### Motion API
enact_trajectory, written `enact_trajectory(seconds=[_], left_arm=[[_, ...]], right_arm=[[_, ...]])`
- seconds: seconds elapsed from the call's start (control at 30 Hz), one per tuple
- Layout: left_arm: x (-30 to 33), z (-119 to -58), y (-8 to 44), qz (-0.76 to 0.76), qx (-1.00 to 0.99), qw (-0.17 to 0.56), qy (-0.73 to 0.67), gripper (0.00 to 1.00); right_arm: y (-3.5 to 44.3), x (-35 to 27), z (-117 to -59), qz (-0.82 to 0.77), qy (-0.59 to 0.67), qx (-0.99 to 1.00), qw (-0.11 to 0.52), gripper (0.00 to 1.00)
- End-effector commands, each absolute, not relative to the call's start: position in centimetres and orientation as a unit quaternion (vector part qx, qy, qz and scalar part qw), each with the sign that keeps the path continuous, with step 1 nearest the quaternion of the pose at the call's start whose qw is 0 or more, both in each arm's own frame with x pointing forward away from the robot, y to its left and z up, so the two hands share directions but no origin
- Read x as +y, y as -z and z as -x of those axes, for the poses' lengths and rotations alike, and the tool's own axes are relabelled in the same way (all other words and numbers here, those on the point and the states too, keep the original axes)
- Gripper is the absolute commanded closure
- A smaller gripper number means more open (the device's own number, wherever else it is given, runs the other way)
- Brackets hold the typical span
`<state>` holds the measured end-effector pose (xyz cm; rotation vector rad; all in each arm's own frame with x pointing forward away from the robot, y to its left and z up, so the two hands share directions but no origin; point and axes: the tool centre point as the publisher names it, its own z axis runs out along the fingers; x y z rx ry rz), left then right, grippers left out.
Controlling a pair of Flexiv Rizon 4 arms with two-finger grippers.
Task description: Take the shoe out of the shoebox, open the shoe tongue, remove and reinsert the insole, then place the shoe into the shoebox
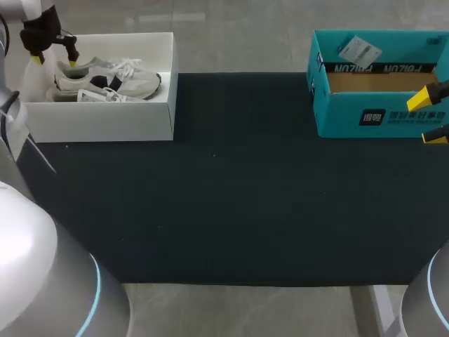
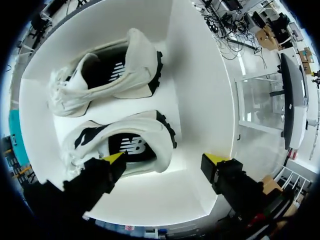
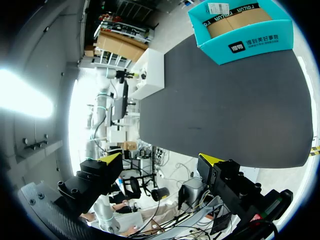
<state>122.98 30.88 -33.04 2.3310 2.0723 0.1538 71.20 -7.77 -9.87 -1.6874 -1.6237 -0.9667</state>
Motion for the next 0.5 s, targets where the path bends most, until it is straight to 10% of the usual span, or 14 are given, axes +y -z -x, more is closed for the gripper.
enact_trajectory(seconds=[0.03, 0.4, 0.5], left_arm=[[30.9, -121.6, 30.3, -0.738, 0.673, -0.039, -0.023, 0.0], [30.7, -117.5, 29.0, -0.702, 0.712, -0.012, -0.035, 0.0], [30.4, -115.9, 29.0, -0.703, 0.71, -0.001, -0.05, 0.14]], right_arm=[[9.9, -7.7, -71.2, 0.636, 0.363, -0.611, 0.299, 0.0], [9.9, -7.7, -71.2, 0.636, 0.363, -0.611, 0.299, 0.0], [9.9, -7.7, -71.2, 0.636, 0.363, -0.611, 0.299, 0.0]])
